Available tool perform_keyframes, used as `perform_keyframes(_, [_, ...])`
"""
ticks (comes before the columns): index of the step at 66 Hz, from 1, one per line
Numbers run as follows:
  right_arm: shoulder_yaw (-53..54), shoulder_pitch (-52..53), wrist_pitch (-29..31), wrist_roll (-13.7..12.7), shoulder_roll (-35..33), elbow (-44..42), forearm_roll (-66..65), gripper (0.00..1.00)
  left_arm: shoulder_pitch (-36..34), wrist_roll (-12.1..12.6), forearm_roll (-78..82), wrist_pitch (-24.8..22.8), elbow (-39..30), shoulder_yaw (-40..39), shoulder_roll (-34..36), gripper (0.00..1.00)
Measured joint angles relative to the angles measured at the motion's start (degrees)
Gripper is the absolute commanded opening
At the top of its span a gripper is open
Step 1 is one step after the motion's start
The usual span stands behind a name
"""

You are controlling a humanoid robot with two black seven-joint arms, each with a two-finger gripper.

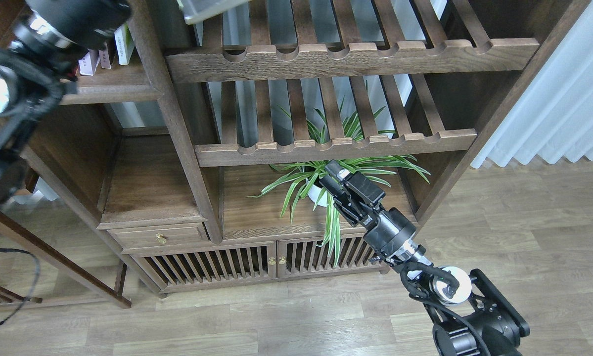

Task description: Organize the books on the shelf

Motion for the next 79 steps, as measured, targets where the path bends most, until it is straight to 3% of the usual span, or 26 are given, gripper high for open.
perform_keyframes(47, [-1.13,1.1,0.0,0.0,0.0,-0.79,-0.39,0.64,0.95,-0.66,-2.89,0.0,-0.01,-1.22,16.83,0.08])
perform_keyframes(79, [-1.76,1.63,0.0,-0.01,0.0,-1.13,-0.39,0.64,3.3,-1.32,-5.74,0.0,0.27,3.14,34.33,0.09])
